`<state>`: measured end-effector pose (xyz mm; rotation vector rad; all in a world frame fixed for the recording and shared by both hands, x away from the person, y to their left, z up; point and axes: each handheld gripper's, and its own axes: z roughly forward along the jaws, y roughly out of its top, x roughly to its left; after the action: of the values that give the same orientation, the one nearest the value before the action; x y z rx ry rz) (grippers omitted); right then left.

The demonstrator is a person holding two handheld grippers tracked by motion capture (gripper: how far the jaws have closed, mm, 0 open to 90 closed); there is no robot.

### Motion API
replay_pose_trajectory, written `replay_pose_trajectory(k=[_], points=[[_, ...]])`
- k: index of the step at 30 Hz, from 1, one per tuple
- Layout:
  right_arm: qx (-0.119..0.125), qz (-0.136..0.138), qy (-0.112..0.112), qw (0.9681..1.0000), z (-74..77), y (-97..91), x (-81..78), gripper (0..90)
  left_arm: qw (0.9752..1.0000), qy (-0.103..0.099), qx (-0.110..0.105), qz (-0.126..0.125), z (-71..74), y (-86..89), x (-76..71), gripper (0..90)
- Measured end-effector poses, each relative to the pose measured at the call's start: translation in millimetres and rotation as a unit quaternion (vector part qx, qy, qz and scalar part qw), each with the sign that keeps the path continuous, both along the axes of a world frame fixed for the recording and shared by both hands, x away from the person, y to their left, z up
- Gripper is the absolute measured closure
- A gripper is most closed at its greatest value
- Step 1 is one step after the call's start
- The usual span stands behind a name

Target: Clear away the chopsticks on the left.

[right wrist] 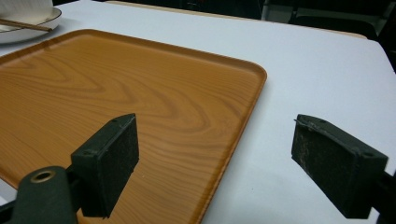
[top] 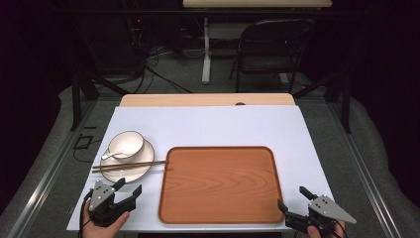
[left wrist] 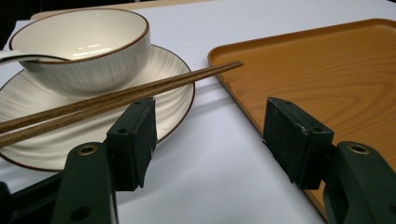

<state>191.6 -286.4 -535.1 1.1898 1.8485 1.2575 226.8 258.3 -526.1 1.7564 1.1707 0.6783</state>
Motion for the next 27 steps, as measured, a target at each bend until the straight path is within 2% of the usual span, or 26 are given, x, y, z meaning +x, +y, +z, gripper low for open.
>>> replay_pose_trajectory(k=[4, 5, 7, 8, 9, 12, 14, 17, 18, 20, 21, 22, 23, 24, 25, 26, 27], points=[[0.001, 0.001, 0.003, 1.0, 0.0, 0.3, 0.1, 14.3, 0.9999, -0.013, -0.002, -0.006, 1.3, -0.4, -0.9, 36.0], [0.0, 0.002, 0.003, 1.0, 0.0, 0.5, -0.2, 14.3, 0.9998, -0.016, 0.007, -0.01, 2.5, -0.3, -1.2, 36.0], [-0.001, 0.002, 0.002, 1.0, 0.0, 0.5, -0.5, 14.3, 0.9998, -0.012, 0.015, -0.01, 3.0, -0.3, -1.0, 37.2], [0.0, 0.001, 0.0, 1.0, 0.2, 0.2, -0.7, 14.3, 0.9995, 0.0, 0.032, -0.006, 3.7, -0.3, 0.2, 38.3], [0.001, 0.001, 0.0, 1.0, 0.0, 0.0, -0.3, 14.3, 0.9994, 0.009, 0.031, -0.013, 4.4, 0.4, 1.0, 41.5], [0.002, -0.001, 0.003, 1.0, 0.0, -0.2, 0.1, 14.3, 0.9991, 0.02, 0.03, -0.02, 5.0, 1.9, 2.1, 46.1], [0.001, 0.001, -0.001, 1.0, 0.7, 0.5, -1.1, 14.3, 0.9984, 0.027, 0.047, -0.017, 7.8, 5.5, 3.1, 47.7], [0.0, 0.001, -0.004, 1.0, 0.8, 1.2, -1.7, 14.3, 0.9961, 0.032, 0.076, -0.031, 13.2, 8.8, 4.5, 54.6], [0.0, 0.001, -0.004, 1.0, 0.8, 1.1, -1.7, 14.3, 0.9961, 0.032, 0.076, -0.031, 13.2, 8.8, 4.5, 54.6], [0.002, 0.001, -0.001, 1.0, 0.8, 0.7, -1.4, 14.3, 0.9944, 0.031, 0.095, -0.036, 17.0, 10.5, 6.3, 55.8], [0.002, 0.0, 0.0, 1.0, 0.7, 0.6, -1.0, 14.3, 0.9908, 0.032, 0.124, -0.045, 21.1, 12.4, 9.8, 55.9], [0.002, 0.0, 0.0, 1.0, 0.7, 0.6, -1.0, 14.3, 0.9908, 0.032, 0.124, -0.045, 21.1, 12.4, 9.8, 55.9], [0.004, 0.001, 0.001, 1.0, 0.5, 0.6, -0.6, 14.3, 0.9872, 0.034, 0.147, -0.051, 23.7, 13.3, 13.0, 55.9], [0.004, 0.001, 0.001, 1.0, 0.5, 0.6, -0.6, 14.3, 0.9872, 0.034, 0.147, -0.051, 23.7, 13.3, 13.0, 55.8], [0.005, 0.0, 0.002, 1.0, 0.5, 0.5, -0.4, 14.3, 0.9831, 0.038, 0.17, -0.056, 26.5, 13.9, 16.9, 55.8], [0.005, 0.0, 0.002, 1.0, 0.5, 0.5, -0.4, 14.3, 0.9831, 0.038, 0.17, -0.056, 26.5, 13.9, 16.9, 55.9], [0.004, 0.0, 0.001, 1.0, 0.5, 0.5, -0.5, 14.3, 0.9783, 0.038, 0.194, -0.062, 30.2, 15.2, 20.5, 55.9]])
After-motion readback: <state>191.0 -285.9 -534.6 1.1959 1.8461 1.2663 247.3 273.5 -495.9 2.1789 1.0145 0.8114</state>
